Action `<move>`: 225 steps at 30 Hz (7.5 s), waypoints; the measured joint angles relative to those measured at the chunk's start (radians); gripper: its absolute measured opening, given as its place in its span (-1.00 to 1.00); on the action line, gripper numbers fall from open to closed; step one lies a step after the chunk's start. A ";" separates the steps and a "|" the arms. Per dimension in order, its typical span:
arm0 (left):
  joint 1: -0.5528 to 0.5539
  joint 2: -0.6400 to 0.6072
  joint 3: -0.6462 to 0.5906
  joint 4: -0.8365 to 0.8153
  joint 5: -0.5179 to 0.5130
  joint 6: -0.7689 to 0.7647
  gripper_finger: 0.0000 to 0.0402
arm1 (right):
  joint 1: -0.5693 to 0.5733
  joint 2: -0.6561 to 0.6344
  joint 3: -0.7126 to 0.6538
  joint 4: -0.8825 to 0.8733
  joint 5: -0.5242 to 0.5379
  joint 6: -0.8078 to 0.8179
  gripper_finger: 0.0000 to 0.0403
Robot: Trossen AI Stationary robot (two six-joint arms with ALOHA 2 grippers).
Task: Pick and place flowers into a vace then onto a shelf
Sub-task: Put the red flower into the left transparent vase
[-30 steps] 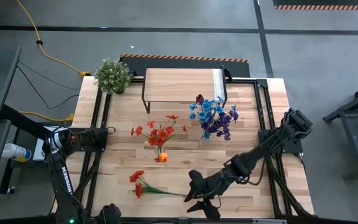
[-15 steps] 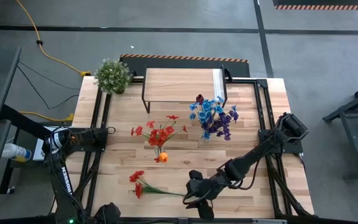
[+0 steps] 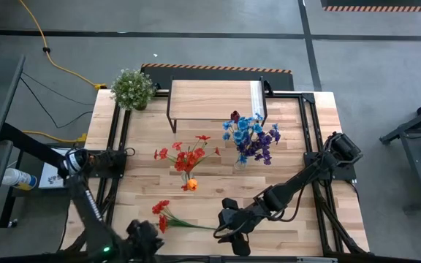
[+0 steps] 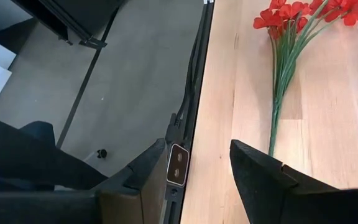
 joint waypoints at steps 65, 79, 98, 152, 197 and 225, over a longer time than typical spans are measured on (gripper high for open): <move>0.379 0.032 -0.263 0.460 0.400 1.080 -0.52 | 0.001 0.000 0.000 0.059 -0.059 0.011 -0.18; 0.399 0.116 -0.262 0.552 0.454 1.056 -0.52 | 0.002 0.000 0.000 0.068 -0.064 0.009 -0.18; 0.399 0.116 -0.188 0.446 0.360 1.058 -0.52 | 0.002 0.000 0.000 0.067 -0.082 0.001 -0.18; 0.431 0.173 -0.185 0.461 0.403 0.986 0.66 | 0.001 -0.001 0.000 0.064 -0.098 0.000 -0.18; 0.372 0.229 0.153 0.074 0.373 0.924 -0.81 | 0.002 -0.001 0.000 0.159 -0.145 0.001 -0.18; 0.272 0.224 0.724 -0.420 0.415 0.820 -0.81 | 0.001 -0.113 0.000 0.313 -0.141 -0.133 -0.18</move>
